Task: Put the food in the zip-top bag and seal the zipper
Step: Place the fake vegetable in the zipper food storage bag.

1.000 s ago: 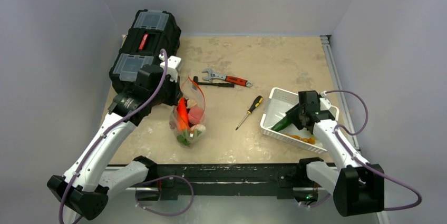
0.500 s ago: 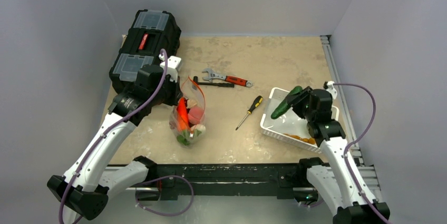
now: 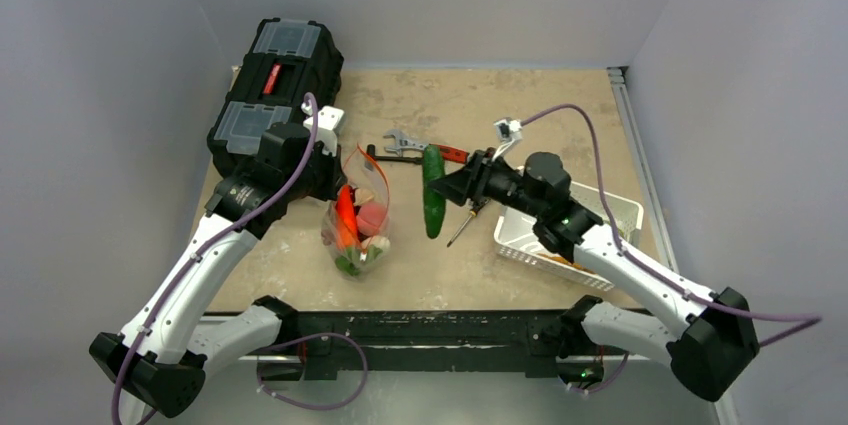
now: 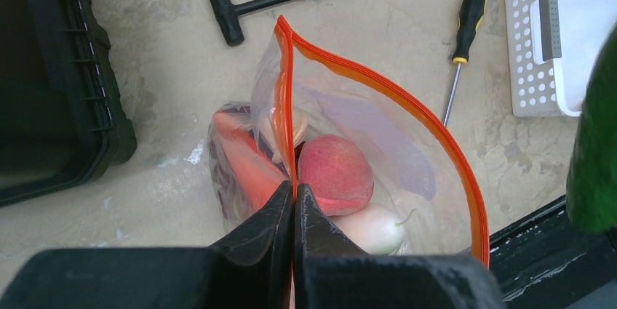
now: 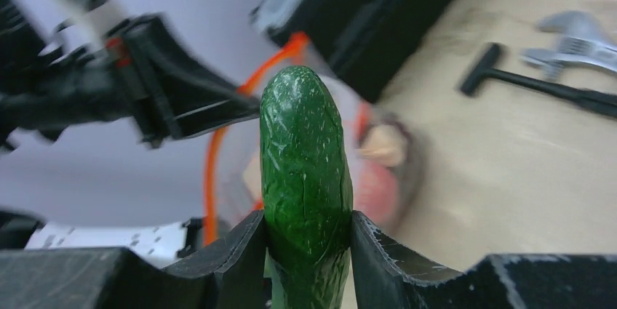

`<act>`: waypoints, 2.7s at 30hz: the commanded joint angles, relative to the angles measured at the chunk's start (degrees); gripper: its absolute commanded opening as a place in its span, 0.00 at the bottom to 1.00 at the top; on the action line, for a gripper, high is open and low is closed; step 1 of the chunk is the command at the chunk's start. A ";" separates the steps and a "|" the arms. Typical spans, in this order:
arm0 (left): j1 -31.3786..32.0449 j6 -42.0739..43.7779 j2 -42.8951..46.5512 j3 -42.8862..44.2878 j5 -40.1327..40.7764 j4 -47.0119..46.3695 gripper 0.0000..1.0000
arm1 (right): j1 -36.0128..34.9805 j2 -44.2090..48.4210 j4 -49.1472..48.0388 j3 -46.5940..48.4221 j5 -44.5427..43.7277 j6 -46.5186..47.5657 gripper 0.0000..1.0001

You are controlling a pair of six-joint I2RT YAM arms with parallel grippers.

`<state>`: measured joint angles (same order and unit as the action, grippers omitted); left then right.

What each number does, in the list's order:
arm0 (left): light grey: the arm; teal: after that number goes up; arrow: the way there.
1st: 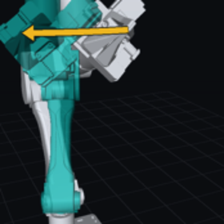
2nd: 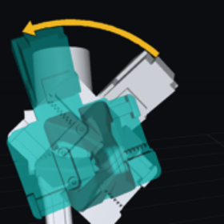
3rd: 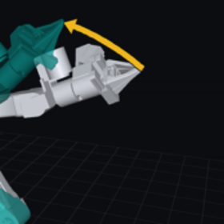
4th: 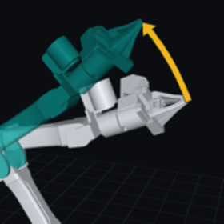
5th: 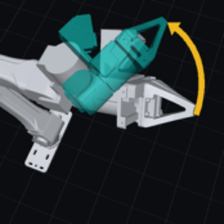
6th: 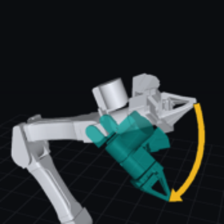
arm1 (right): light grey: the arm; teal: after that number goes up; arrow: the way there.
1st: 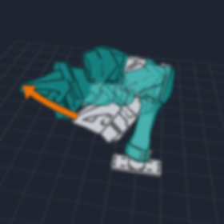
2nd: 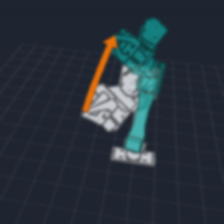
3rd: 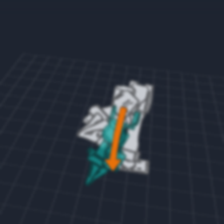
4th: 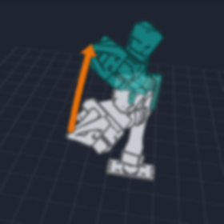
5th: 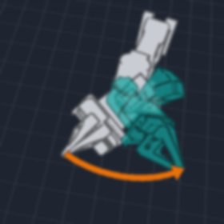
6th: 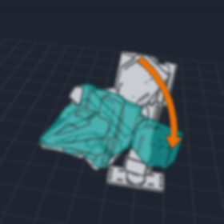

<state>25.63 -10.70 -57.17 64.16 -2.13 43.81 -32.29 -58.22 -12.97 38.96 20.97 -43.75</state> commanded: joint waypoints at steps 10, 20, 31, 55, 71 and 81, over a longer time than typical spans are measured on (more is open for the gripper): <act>-0.05 0.42 0.04 2.02 -0.11 -1.72 0.00 | -21.37 -13.38 -7.58 20.66 -6.21 10.76 0.00; -0.08 0.42 0.13 1.95 -0.15 -1.75 0.00 | -29.74 -17.15 -5.22 22.30 -35.86 10.97 0.00; -0.05 0.50 0.12 2.02 -0.05 -1.76 0.00 | -32.58 -21.67 -0.27 24.45 -38.29 10.09 0.00; -0.06 0.50 0.36 1.98 -0.09 -1.67 0.00 | -35.59 -24.98 13.67 29.38 -39.69 3.23 0.53; -0.05 0.50 0.53 2.02 0.03 -1.74 0.00 | -35.65 -21.45 17.75 31.83 -42.02 7.80 0.65; -0.05 0.33 0.42 2.20 -0.51 -1.64 0.00 | -35.59 -8.63 26.71 26.73 -54.03 12.71 0.73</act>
<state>25.63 -10.70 -57.25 64.16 -2.13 43.83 -67.61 -72.40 9.72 67.70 -25.30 -33.78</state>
